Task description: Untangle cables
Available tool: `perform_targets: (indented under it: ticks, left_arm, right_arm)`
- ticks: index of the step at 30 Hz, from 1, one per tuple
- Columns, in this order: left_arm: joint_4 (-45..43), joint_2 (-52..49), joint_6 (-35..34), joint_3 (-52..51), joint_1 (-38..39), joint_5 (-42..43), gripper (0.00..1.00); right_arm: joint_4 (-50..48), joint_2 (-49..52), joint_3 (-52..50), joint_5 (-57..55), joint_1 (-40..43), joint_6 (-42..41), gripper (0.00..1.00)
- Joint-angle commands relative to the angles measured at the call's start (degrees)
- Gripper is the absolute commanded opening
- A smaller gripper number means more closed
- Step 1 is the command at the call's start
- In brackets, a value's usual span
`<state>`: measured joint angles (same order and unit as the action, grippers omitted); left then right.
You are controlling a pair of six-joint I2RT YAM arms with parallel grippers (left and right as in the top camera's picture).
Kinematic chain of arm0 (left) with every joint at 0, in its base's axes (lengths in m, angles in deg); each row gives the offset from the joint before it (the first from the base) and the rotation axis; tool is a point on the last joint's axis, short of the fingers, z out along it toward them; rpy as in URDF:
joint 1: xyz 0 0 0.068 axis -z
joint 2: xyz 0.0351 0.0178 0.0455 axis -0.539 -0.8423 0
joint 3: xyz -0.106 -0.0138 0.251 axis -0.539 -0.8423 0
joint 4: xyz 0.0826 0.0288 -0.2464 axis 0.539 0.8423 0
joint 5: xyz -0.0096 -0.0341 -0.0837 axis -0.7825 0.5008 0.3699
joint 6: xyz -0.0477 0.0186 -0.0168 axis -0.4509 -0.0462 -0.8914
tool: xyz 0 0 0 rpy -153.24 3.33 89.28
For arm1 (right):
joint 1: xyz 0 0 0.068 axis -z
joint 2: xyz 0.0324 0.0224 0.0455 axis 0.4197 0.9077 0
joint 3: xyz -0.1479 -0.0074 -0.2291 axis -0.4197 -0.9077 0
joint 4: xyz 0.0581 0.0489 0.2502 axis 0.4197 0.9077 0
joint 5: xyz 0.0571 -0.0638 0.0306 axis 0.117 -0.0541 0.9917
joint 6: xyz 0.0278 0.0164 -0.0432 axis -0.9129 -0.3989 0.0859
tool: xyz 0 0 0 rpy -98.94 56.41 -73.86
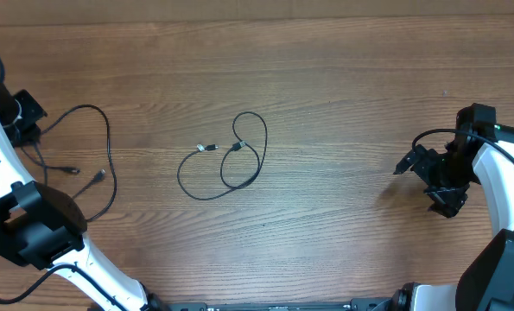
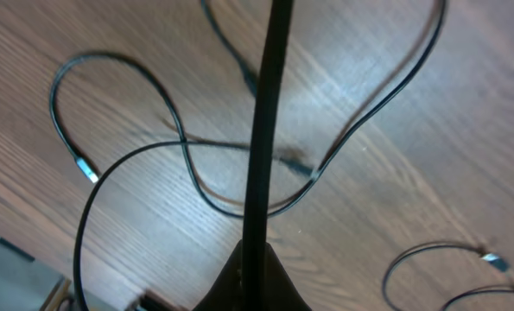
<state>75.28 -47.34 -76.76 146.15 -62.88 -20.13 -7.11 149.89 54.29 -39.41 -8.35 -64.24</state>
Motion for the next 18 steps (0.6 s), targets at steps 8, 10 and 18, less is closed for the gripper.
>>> perform_targets:
  ticks: [8, 10, 18]
  left_arm:
    - [-2.84, -0.63, -0.76, -7.37, -0.15, -1.38, 0.05]
    - [-2.89, -0.63, -0.76, -7.37, -0.15, -1.38, 0.05]
    - [-2.73, -0.61, -0.70, -7.34, -0.15, -1.33, 0.44]
  right_arm:
    - [-0.13, 0.15, -0.52, 0.33, 0.11, 0.39, 1.00]
    - [-0.13, 0.15, -0.52, 0.33, 0.11, 0.39, 1.00]
    - [-0.11, 0.15, -0.52, 0.33, 0.11, 0.42, 1.00]
